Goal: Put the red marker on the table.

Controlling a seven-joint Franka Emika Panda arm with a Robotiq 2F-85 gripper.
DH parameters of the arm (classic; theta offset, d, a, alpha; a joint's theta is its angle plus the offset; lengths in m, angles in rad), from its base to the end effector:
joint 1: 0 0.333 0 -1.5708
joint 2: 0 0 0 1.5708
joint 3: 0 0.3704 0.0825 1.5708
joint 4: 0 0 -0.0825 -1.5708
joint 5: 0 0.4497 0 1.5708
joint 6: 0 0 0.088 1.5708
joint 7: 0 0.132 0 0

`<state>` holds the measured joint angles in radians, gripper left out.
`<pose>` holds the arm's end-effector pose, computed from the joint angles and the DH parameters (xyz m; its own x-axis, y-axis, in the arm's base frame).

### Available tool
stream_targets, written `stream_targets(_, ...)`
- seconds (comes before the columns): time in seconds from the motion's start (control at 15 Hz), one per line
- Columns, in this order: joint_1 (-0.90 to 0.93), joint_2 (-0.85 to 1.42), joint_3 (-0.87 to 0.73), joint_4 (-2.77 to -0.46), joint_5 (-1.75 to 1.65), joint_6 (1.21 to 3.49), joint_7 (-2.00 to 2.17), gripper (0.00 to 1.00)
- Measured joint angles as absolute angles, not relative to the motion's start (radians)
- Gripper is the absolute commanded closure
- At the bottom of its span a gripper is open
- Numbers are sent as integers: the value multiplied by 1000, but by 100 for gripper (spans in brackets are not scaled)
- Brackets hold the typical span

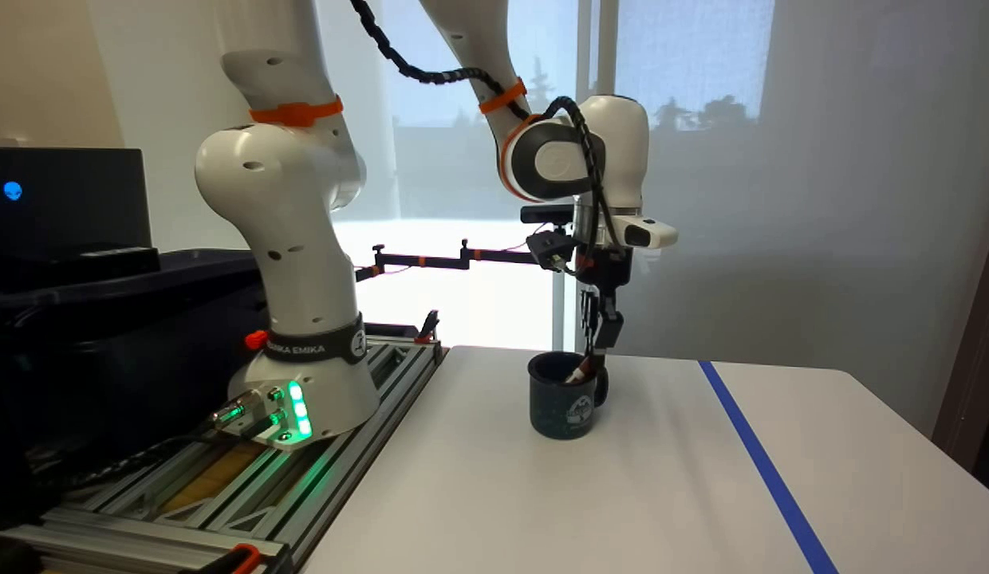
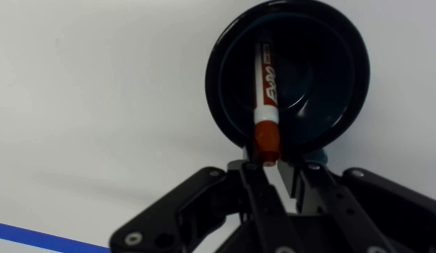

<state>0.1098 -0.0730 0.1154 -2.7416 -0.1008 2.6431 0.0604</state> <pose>0.4074 0.0936 0.2112 0.9679 0.2501 -0.0254 0.2512 -0.9663 0.0558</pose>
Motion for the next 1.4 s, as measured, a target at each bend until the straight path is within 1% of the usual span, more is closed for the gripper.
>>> stream_targets(0.4, 112, -97, 115, -2741, -65, 2580, 54, 95)
stream_targets(0.87, 120, -236, 115, -2741, 24, 2407, 28, 95)
stream_targets(1.4, 117, -370, 66, -2741, 79, 2318, 28, 95)
